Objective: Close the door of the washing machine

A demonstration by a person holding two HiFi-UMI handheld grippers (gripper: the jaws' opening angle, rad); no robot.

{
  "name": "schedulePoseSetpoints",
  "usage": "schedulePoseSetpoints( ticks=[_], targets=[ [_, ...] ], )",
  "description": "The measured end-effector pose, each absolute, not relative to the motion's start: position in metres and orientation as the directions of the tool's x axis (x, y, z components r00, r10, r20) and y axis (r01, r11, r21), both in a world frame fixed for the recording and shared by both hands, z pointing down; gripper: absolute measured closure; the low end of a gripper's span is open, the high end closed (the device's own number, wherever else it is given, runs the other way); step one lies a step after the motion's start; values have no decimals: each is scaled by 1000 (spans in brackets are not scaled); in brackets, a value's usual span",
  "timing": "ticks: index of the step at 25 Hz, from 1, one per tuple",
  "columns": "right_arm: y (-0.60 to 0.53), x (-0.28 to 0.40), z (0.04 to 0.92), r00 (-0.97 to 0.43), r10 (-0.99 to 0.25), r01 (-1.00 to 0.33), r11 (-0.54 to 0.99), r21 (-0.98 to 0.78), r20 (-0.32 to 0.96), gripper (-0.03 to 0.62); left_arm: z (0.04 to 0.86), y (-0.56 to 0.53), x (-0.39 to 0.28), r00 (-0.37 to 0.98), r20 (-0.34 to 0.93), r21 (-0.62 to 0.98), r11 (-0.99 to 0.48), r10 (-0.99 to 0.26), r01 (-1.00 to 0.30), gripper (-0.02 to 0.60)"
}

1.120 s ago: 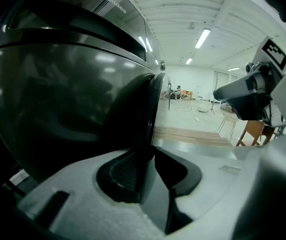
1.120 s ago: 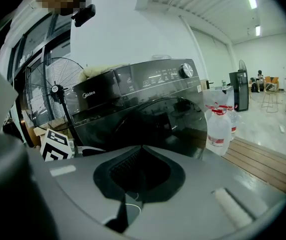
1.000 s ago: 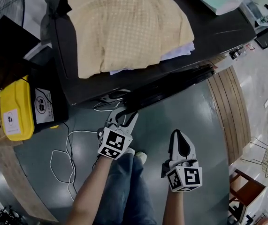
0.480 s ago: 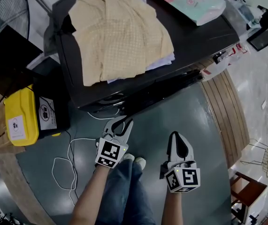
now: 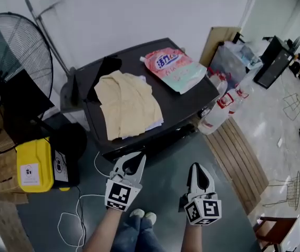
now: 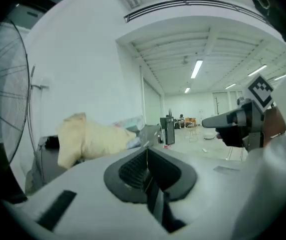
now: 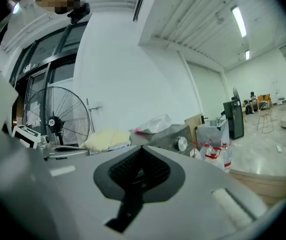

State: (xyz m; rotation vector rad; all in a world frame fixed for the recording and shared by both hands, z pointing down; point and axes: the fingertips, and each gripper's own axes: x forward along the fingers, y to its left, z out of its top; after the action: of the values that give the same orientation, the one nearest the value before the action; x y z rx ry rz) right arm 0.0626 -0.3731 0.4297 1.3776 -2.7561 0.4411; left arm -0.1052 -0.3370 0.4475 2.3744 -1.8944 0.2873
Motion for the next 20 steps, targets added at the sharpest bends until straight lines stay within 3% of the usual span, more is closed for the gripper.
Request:
schedulePoseSetpoints(
  ticks=[9,20],
  targets=[
    [-385,97,281,-553,-831,-818,554,-156,-53,580,288,-363,-110,211,10,-109,-210,-978,-972,580],
    [-386,121,174,-499,-836,-847,526,-77,-226,580,194,-377,-96,280,-105,-182,-258,-954,-949,580]
  ],
)
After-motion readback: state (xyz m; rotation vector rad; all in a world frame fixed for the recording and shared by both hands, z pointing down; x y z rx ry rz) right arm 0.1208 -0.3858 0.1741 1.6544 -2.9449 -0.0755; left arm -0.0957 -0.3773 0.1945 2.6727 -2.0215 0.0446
